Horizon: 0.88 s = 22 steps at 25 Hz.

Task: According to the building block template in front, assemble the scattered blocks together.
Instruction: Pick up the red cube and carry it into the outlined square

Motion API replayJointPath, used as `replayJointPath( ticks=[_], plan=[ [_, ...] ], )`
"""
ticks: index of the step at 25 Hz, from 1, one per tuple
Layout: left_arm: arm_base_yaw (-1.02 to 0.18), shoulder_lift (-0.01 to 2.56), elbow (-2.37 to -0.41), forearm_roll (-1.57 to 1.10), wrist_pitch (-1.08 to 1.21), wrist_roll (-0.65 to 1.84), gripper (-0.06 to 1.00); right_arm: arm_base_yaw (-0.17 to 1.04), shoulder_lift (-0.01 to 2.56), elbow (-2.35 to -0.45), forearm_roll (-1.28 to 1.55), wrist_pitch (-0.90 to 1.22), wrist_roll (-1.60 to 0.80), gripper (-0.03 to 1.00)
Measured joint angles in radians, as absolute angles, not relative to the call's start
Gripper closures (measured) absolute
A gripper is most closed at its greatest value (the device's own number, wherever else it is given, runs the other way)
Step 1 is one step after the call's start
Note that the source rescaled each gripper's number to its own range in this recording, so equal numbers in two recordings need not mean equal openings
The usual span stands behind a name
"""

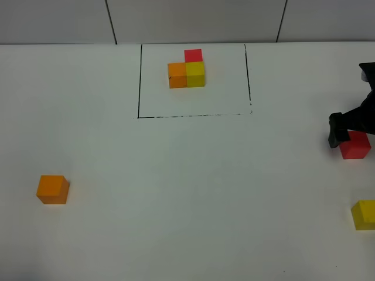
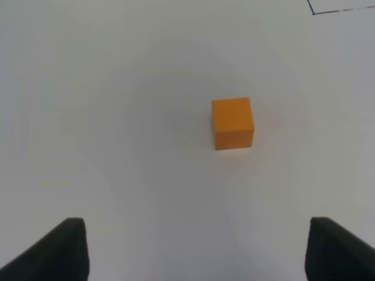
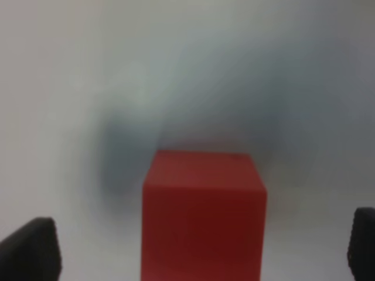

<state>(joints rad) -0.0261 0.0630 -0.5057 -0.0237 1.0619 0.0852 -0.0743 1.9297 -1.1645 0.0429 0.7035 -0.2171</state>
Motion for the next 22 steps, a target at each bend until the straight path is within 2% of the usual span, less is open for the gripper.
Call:
replayJointPath(
  ticks=[5, 9, 11, 13, 16, 18, 22],
  plan=[
    [-0.026, 0.063, -0.506, -0.024, 1.062, 0.085, 0.22, -0.091, 1.964, -1.164, 0.07, 0.683, -0.24, -0.03],
    [-0.026, 0.063, -0.506, -0.023, 1.062, 0.085, 0.22, -0.101, 1.999, -1.164, 0.075, 0.677, -0.246, 0.05],
    [-0.026, 0.063, -0.506, -0.023, 1.062, 0.085, 0.22, -0.102, 2.009, -1.164, 0.075, 0.675, -0.25, 0.12],
    [-0.026, 0.063, -0.506, -0.023, 1.062, 0.085, 0.22, -0.104, 2.009, -1.164, 0.075, 0.668, -0.251, 0.24],
    [-0.026, 0.063, -0.506, -0.023, 1.062, 0.085, 0.22, -0.104, 2.009, -1.164, 0.075, 0.665, -0.251, 0.55],
    [-0.026, 0.063, -0.506, -0.023, 1.062, 0.085, 0.22, -0.104, 2.009, -1.164, 0.075, 0.665, -0.253, 0.93],
    [-0.026, 0.063, -0.506, -0.023, 1.062, 0.085, 0.22, -0.087, 2.003, -1.17, 0.064, 0.668, -0.278, 0.96]
  ],
)
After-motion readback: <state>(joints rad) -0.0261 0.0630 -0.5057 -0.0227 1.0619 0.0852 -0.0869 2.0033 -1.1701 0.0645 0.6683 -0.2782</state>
